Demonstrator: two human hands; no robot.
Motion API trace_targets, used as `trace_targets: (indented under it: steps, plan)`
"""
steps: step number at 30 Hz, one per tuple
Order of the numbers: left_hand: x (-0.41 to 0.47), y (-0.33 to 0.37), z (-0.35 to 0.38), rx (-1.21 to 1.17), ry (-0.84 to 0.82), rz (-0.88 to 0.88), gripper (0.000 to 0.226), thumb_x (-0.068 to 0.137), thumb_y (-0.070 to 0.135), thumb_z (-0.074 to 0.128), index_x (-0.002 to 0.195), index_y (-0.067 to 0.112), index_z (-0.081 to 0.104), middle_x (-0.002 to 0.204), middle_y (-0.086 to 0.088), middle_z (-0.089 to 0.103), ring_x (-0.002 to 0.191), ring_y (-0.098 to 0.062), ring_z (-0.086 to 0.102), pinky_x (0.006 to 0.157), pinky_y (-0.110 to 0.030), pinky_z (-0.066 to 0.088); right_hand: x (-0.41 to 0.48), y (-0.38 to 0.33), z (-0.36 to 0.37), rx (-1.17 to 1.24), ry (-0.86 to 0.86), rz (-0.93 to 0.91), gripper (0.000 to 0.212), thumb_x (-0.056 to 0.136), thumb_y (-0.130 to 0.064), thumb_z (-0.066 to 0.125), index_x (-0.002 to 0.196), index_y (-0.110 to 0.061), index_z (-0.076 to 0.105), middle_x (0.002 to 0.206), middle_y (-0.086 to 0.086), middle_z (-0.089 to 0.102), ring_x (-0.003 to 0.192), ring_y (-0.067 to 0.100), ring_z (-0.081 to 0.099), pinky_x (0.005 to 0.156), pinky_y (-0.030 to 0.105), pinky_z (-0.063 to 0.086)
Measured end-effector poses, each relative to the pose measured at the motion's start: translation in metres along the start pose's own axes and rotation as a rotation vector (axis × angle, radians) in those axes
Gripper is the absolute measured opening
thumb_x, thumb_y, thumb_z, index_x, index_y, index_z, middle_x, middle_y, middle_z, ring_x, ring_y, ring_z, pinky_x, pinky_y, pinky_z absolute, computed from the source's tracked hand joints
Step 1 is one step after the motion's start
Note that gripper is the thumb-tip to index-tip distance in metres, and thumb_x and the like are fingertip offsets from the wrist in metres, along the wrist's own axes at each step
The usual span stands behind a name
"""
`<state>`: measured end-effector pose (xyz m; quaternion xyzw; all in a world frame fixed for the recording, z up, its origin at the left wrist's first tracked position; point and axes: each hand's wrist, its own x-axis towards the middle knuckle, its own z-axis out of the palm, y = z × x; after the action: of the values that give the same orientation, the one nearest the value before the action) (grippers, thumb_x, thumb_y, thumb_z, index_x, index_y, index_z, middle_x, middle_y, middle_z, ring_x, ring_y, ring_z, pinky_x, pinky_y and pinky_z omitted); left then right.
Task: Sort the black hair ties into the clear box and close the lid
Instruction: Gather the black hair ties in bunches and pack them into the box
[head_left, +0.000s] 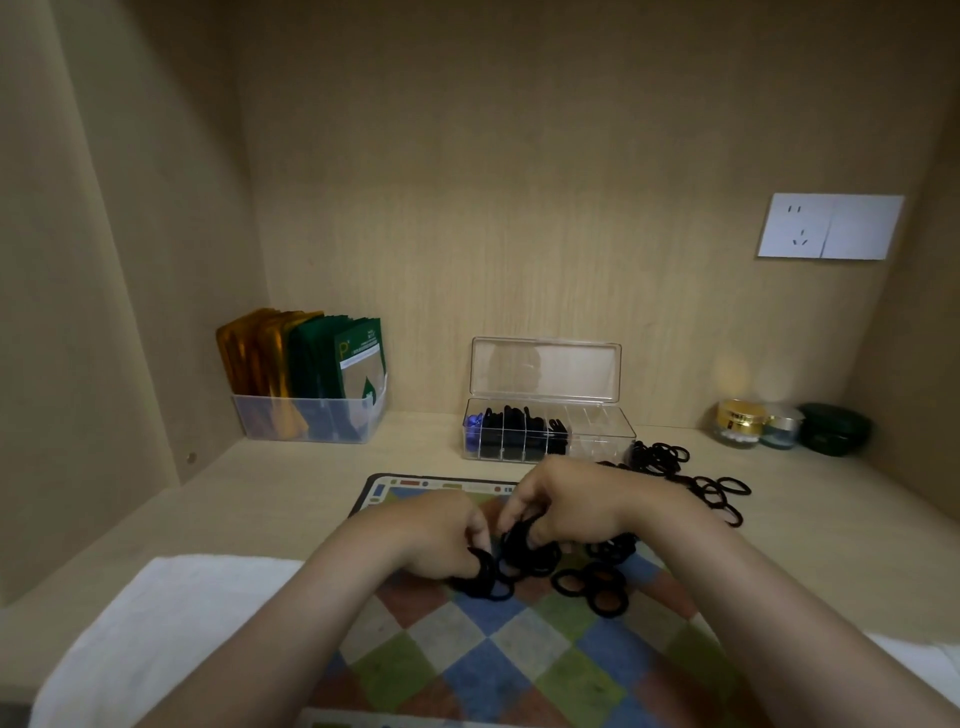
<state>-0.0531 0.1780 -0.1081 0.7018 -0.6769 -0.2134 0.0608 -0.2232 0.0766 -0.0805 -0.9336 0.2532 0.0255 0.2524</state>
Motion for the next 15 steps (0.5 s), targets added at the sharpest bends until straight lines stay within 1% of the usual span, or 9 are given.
trace_targets:
  steps: [2, 4, 6, 8, 9, 11, 12, 14, 15]
  plan:
    - [0.001, -0.006, -0.003, -0.040, 0.032, -0.020, 0.012, 0.090, 0.020, 0.062, 0.095, 0.027, 0.070, 0.095, 0.007, 0.071, 0.084, -0.009, 0.064, 0.073, -0.021, 0.050, 0.005, -0.004, 0.006, -0.122, -0.017, -0.018, 0.033, 0.086, -0.013, 0.070, 0.113, -0.031, 0.075, 0.100, -0.015, 0.072, 0.082, 0.003, 0.066, 0.077, 0.024, 0.055]
    - [0.001, -0.013, -0.006, -0.140, 0.091, -0.062, 0.009, 0.091, 0.020, 0.061, 0.095, 0.024, 0.068, 0.095, 0.002, 0.073, 0.076, -0.008, 0.067, 0.069, -0.022, 0.055, 0.010, -0.007, 0.012, -0.221, -0.017, -0.020, 0.034, 0.083, -0.014, 0.071, 0.111, -0.032, 0.076, 0.106, -0.010, 0.073, 0.093, 0.010, 0.065, 0.085, 0.029, 0.055]
    - [0.002, -0.020, -0.008, -0.195, 0.165, -0.089, 0.008, 0.089, 0.019, 0.063, 0.093, 0.024, 0.068, 0.089, 0.004, 0.072, 0.072, -0.008, 0.066, 0.065, -0.021, 0.055, 0.014, -0.008, 0.015, -0.222, -0.005, -0.004, 0.028, 0.081, -0.014, 0.070, 0.103, -0.029, 0.078, 0.100, -0.008, 0.075, 0.090, 0.013, 0.067, 0.083, 0.034, 0.058]
    - [0.005, -0.027, -0.010, -0.214, 0.222, -0.102, 0.009, 0.085, 0.020, 0.065, 0.089, 0.027, 0.068, 0.085, 0.006, 0.070, 0.077, -0.012, 0.066, 0.073, -0.030, 0.057, 0.017, -0.007, 0.014, -0.193, -0.004, 0.006, 0.020, 0.081, -0.014, 0.070, 0.095, -0.024, 0.079, 0.094, -0.008, 0.076, 0.088, 0.013, 0.068, 0.083, 0.037, 0.059]
    - [0.007, -0.028, -0.011, -0.220, 0.226, -0.107, 0.010, 0.085, 0.019, 0.065, 0.087, 0.028, 0.068, 0.085, 0.005, 0.070, 0.080, -0.015, 0.068, 0.077, -0.034, 0.057, 0.018, -0.006, 0.012, -0.176, -0.008, 0.007, 0.018, 0.081, -0.014, 0.069, 0.094, -0.023, 0.078, 0.094, -0.008, 0.076, 0.088, 0.013, 0.068, 0.083, 0.036, 0.059]
    - [0.012, -0.030, -0.015, -0.240, 0.200, -0.105, 0.011, 0.086, 0.018, 0.064, 0.086, 0.028, 0.069, 0.087, 0.002, 0.072, 0.081, -0.022, 0.070, 0.076, -0.038, 0.058, 0.021, -0.002, 0.007, -0.114, 0.023, -0.007, 0.017, 0.082, -0.014, 0.068, 0.092, -0.025, 0.077, 0.093, -0.009, 0.075, 0.084, 0.009, 0.068, 0.082, 0.033, 0.059]
    - [0.015, -0.031, -0.017, -0.269, 0.185, -0.104, 0.012, 0.088, 0.018, 0.063, 0.086, 0.028, 0.070, 0.088, 0.000, 0.073, 0.075, -0.021, 0.070, 0.071, -0.037, 0.059, 0.022, 0.002, 0.004, -0.069, 0.058, -0.014, 0.016, 0.082, -0.014, 0.067, 0.091, -0.025, 0.076, 0.092, -0.007, 0.075, 0.079, 0.008, 0.069, 0.080, 0.031, 0.059]
    - [0.022, -0.028, -0.022, -0.346, 0.176, -0.099, 0.018, 0.092, 0.015, 0.060, 0.091, 0.025, 0.074, 0.085, -0.001, 0.072, 0.057, -0.011, 0.063, 0.060, -0.027, 0.057, 0.022, 0.010, -0.004, 0.049, 0.114, -0.014, 0.016, 0.085, -0.009, 0.067, 0.089, -0.022, 0.075, 0.092, -0.002, 0.076, 0.074, 0.012, 0.072, 0.075, 0.030, 0.060]
    - [0.027, -0.026, -0.024, -0.380, 0.192, -0.094, 0.021, 0.093, 0.013, 0.058, 0.094, 0.024, 0.076, 0.084, -0.001, 0.071, 0.052, -0.007, 0.059, 0.057, -0.023, 0.053, 0.022, 0.014, -0.008, 0.124, 0.125, -0.007, 0.015, 0.086, -0.006, 0.066, 0.089, -0.020, 0.074, 0.091, 0.000, 0.076, 0.074, 0.015, 0.073, 0.073, 0.030, 0.061]
